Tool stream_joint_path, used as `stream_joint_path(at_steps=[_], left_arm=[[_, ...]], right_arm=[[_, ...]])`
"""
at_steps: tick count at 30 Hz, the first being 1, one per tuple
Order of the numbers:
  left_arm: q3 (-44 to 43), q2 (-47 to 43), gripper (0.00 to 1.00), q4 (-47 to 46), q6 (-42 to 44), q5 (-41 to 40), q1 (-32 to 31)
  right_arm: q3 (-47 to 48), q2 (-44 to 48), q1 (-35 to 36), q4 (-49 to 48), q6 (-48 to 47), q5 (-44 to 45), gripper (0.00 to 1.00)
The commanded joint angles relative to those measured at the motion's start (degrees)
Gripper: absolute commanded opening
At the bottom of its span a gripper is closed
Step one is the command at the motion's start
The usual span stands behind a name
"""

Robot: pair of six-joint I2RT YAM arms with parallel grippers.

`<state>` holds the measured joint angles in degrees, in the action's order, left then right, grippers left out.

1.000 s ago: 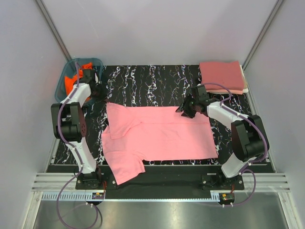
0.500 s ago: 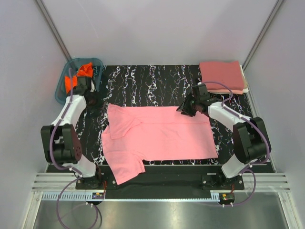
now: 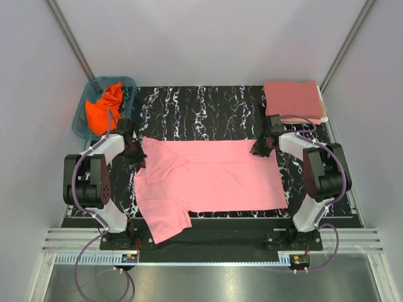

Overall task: Fold and stack the t-shirts
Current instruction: Fold the tshirt

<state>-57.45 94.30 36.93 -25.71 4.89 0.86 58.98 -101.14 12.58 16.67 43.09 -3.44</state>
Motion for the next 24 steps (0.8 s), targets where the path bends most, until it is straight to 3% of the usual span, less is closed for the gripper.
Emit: stream_joint_path(at_steps=[1,9,24], left_arm=[[-0.38,1.5,0.01,-3.0,-2.14,-1.89,-1.9],[-0.03,1.68,0.03,-3.27,-3.99,-9.53,-3.68],[1.2,-0.08,0.02,-5.02,-7.33,-13.58,-3.94]], right_arm=[[-1.15,-0.19,-4.91,1.61,-0.9,3.0,0.22],[-0.62,-1.42,-10.29,7.06,-3.27,4.85,0.2],[-3.08,1.12,-12.23,9.0,-2.4,6.88,0.19]])
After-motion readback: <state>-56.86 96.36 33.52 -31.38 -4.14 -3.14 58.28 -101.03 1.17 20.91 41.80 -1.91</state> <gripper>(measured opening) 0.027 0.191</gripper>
